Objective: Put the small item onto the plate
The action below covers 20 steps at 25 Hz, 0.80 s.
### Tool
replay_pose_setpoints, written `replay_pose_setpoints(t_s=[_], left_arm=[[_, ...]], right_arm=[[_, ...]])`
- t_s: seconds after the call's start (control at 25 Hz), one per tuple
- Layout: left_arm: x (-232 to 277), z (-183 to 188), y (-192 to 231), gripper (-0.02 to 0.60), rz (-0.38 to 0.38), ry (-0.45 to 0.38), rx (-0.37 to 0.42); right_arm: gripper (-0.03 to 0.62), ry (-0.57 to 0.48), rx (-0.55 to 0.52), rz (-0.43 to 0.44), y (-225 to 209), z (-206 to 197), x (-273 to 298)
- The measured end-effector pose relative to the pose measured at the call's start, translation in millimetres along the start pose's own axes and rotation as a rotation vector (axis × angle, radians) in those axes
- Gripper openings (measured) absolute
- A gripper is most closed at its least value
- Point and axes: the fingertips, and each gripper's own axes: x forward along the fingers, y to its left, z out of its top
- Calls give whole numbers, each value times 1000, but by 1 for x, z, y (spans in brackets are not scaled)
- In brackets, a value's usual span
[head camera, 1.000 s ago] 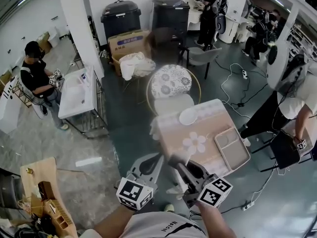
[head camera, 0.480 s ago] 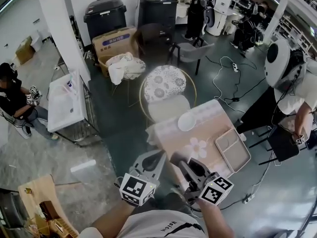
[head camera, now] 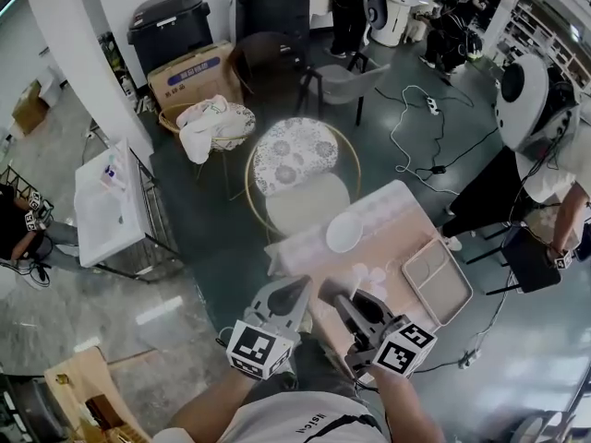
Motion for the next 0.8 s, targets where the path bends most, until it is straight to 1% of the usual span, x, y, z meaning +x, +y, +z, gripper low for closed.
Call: replay_pose_setpoints(t_s=[0.2, 0.44, 0.64, 0.8], left_arm=[[49, -15, 22, 6, -22, 14, 28], [108, -38, 39, 6, -51, 56, 17], [152, -67, 59, 6, -76, 87, -11], [179, -99, 73, 6, -92, 120, -25]], right_arm=[[95, 8, 15, -18, -51, 9, 28], [94, 42, 48, -72, -116, 14, 52], [95, 69, 83, -105, -168, 6, 77], [95, 93, 116, -143, -212, -13, 90]])
